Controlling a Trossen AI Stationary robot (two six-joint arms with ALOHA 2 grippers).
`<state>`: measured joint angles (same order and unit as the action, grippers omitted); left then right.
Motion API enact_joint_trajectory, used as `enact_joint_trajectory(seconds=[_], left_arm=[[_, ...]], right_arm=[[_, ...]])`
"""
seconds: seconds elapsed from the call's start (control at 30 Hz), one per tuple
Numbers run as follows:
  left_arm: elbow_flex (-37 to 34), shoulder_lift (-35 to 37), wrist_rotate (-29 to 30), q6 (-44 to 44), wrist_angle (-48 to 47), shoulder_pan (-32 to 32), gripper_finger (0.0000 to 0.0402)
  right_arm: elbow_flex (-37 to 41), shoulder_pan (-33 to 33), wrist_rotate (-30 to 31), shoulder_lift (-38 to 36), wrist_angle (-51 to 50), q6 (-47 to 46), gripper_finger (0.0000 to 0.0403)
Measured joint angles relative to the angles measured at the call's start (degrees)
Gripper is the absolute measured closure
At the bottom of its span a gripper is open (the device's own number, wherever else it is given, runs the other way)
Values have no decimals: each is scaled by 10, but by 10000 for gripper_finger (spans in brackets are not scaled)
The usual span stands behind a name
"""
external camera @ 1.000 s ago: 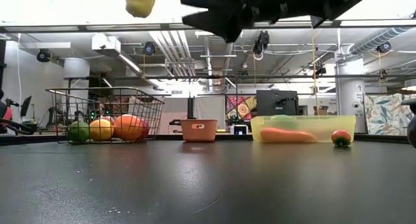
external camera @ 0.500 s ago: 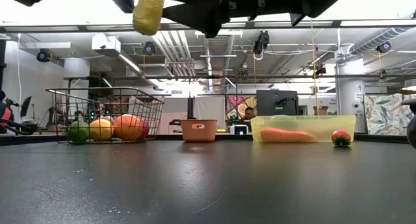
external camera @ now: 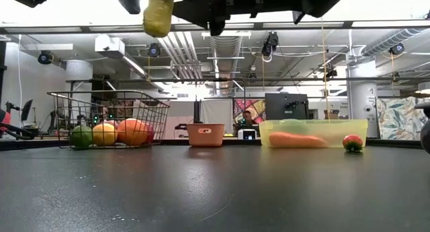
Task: Sort produce into baskets
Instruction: Put the yellow corn into the yellow bin
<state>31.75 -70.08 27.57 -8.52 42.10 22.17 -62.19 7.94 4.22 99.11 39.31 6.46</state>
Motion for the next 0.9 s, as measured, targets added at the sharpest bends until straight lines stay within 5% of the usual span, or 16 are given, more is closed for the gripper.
enact_joint_trajectory(seconds=[0.27, 0.63, 0.9], left_arm=[[1, -3, 1, 0, 1, 0, 315], [1, -6, 26, 2, 5, 0, 291], [1, 6, 50, 13, -9, 0, 237]], right_arm=[[-9, 0, 0, 3, -4, 9, 136], [-13, -1, 1, 3, -13, 11, 280], [-23, -9, 3, -14, -130, -26, 266]])
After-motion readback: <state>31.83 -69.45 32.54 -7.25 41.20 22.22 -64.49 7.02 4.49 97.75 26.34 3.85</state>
